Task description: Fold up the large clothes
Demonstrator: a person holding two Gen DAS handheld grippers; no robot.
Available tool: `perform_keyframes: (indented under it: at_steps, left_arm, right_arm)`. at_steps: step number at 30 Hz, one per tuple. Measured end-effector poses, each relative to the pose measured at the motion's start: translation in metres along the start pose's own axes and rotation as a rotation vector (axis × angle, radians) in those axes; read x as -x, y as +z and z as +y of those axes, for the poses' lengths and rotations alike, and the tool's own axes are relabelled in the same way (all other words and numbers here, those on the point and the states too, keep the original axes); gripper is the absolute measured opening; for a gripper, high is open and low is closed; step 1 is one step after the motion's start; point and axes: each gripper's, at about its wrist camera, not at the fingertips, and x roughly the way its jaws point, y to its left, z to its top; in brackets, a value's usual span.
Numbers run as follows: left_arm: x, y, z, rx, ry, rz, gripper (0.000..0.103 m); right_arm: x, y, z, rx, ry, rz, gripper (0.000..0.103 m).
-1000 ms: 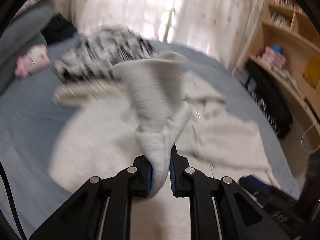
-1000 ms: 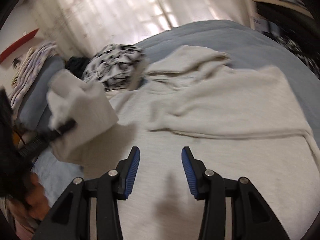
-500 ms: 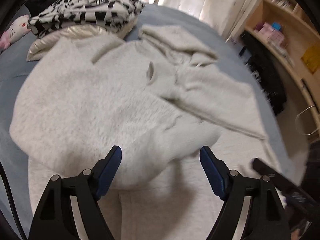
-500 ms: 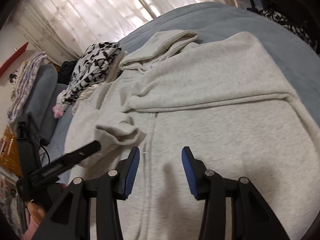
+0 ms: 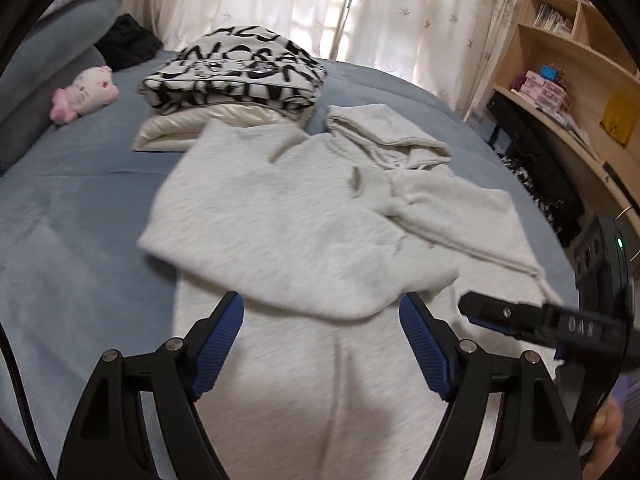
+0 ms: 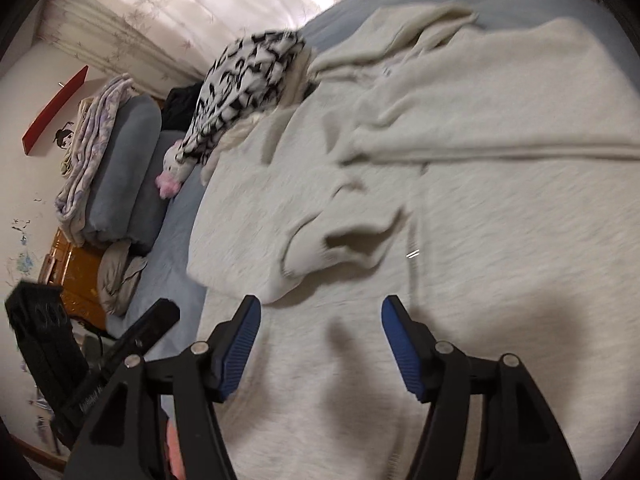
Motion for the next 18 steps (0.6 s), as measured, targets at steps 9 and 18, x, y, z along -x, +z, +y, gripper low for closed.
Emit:
perform_keyframes:
  at_steps: [9,18]
  left_arm:
    - [0.003,-0.009,0.036,0.070,0.013,-0.014,0.079]
    - [-0.002,-0.017,0.061,0.112,0.044,-0.012,0.079]
  right_arm:
    - [-0.075,0.027,0.008,-0.145,0.031,0.071,0.063]
    - [-0.054,0.048,0.101,0.285,-0.035,-0.070,0.019]
